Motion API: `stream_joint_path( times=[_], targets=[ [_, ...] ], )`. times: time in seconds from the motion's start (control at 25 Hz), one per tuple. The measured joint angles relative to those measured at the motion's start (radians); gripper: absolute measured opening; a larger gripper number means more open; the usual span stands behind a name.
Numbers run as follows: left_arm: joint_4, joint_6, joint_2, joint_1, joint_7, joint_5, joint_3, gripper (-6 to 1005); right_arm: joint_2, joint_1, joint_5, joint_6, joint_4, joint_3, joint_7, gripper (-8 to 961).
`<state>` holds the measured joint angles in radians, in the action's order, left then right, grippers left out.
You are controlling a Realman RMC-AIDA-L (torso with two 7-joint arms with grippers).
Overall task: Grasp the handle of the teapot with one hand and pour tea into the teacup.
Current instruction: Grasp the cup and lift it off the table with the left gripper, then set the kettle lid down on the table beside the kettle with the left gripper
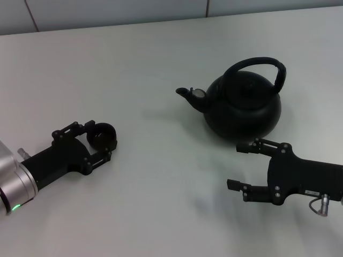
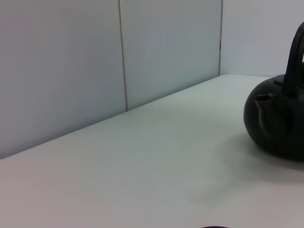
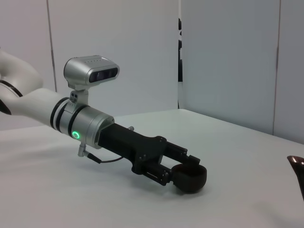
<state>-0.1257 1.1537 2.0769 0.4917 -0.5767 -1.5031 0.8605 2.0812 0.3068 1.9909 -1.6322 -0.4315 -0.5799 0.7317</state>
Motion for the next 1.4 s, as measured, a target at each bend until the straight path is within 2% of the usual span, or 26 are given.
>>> stream_joint_path(
  times=[0.24, 0.4, 0.48, 0.6, 0.76, 1.4],
  targets=[
    [0.0, 0.032, 0.0, 0.012, 0.0, 0.0, 0.0, 691, 0.0, 0.002, -0.001, 0.0, 0.001, 0.002, 0.0, 813],
    [0.013, 0.061, 0.002, 0.066, 0.0, 0.0, 0.015, 690, 0.0, 0.002, -0.002, 0.001, 0.001, 0.003, 0.0, 813],
    [0.054, 0.041, 0.003, 0.129, 0.001, 0.0, 0.019, 694, 0.0, 0.001, -0.003, 0.001, 0.002, 0.003, 0.0, 813],
    [0.068, 0.033, 0.003, 0.148, 0.003, 0.0, 0.02, 701, 0.0, 0.001, -0.003, 0.001, 0.003, 0.003, 0.0, 813],
    [0.132, -0.014, 0.003, 0.228, 0.008, 0.0, 0.016, 710, 0.0, 0.001, -0.003, 0.001, 0.003, 0.003, 0.0, 814],
    [0.159, -0.097, 0.003, 0.242, 0.01, 0.0, 0.012, 745, 0.0, 0.01, -0.003, 0.006, 0.017, 0.003, -0.011, 813]
  ],
)
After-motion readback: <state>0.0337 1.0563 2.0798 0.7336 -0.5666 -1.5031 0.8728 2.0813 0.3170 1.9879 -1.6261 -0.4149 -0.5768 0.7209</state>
